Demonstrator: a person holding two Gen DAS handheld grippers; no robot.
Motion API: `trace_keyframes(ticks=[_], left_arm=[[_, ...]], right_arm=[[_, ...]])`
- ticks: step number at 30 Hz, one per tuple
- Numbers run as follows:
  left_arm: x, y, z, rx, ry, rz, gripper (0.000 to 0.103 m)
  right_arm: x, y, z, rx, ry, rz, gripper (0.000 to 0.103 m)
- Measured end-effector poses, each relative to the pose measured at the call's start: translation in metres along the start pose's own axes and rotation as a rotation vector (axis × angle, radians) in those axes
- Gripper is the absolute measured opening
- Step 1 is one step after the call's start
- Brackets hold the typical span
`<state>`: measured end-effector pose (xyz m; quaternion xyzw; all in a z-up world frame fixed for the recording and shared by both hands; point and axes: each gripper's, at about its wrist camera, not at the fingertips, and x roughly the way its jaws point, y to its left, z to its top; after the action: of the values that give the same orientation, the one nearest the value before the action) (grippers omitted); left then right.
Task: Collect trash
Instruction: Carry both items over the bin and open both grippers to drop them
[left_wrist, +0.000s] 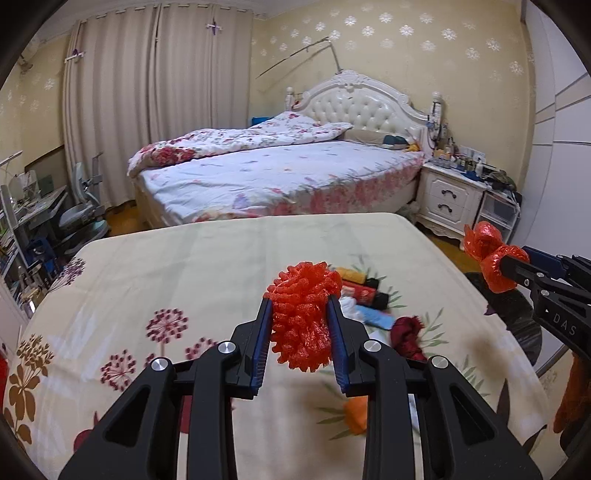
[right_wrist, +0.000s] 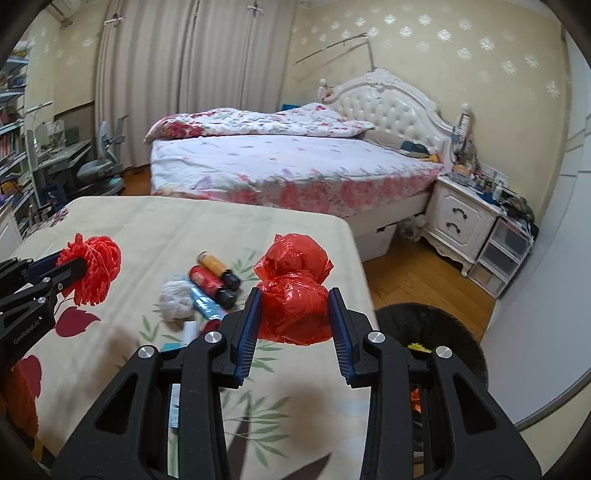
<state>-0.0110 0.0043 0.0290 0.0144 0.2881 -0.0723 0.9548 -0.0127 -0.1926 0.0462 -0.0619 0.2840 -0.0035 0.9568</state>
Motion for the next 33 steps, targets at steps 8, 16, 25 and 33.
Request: trace_keyframes(ticks=[8, 16, 25, 33], left_arm=[[0.029, -0.079, 0.022, 0.090, -0.005, -0.131, 0.030], [0.067, -0.141, 0.029, 0.170, 0.032, -0.205, 0.030], [0.096, -0.186, 0.034, 0.224, 0.063, -0.246, 0.030], [0.117, -0.219, 0.033, 0.276, 0.090, -0.268, 0.030]], right_arm=[[0.024, -0.076, -0.013, 0.136, 0.035, -0.163, 0.035], [0.048, -0.125, -0.034, 0.244, 0.088, -0.226, 0.035], [0.062, -0.152, -0.048, 0.304, 0.106, -0.252, 0.036], [0.068, -0.165, -0.054, 0.327, 0.114, -0.271, 0.036]])
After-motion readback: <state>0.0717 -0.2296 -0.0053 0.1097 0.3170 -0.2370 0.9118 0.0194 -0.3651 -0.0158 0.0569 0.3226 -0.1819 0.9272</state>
